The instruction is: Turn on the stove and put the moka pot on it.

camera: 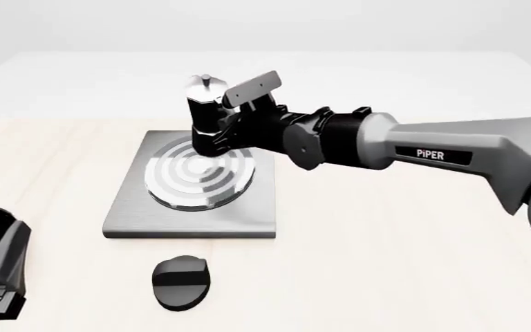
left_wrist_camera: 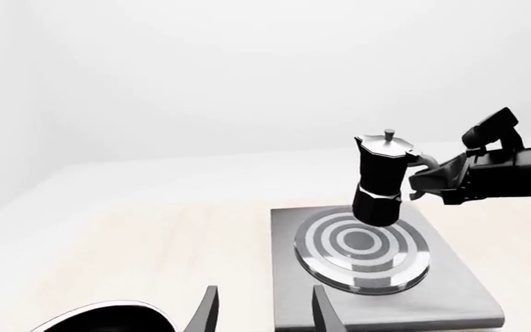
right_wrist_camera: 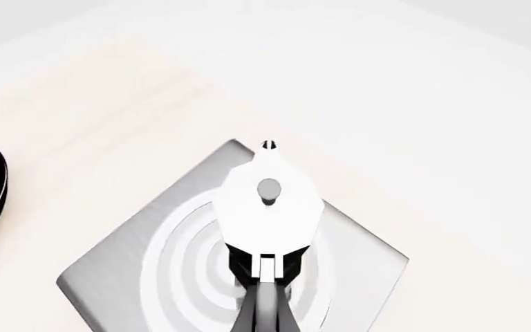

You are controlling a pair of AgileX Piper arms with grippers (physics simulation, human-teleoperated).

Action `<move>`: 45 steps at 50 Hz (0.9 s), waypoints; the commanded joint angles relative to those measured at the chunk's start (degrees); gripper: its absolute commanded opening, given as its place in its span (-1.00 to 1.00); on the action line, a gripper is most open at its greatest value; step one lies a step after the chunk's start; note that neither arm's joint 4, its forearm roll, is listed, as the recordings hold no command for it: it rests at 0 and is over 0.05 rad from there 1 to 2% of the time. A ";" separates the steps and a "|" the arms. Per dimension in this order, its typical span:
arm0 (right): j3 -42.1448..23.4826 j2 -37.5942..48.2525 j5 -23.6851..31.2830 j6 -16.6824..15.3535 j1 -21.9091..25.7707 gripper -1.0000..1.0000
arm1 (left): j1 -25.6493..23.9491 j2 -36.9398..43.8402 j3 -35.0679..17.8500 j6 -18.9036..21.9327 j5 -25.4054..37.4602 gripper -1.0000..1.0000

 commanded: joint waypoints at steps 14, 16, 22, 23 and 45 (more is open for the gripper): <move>-8.78 8.67 0.93 2.28 0.72 -1.00 | -0.74 0.00 0.00 0.14 0.38 1.00; -9.60 9.56 1.20 2.16 0.84 -1.00 | -0.77 0.00 0.00 0.20 0.34 1.00; -12.05 11.86 2.35 2.81 0.64 -1.00 | -0.57 0.00 0.00 0.15 0.47 1.00; -12.28 12.21 2.47 2.68 0.60 -1.00 | -0.54 0.00 0.00 0.16 0.48 1.00; -13.98 14.94 6.16 1.73 0.93 -1.00 | -0.34 0.00 0.00 -0.16 0.45 1.00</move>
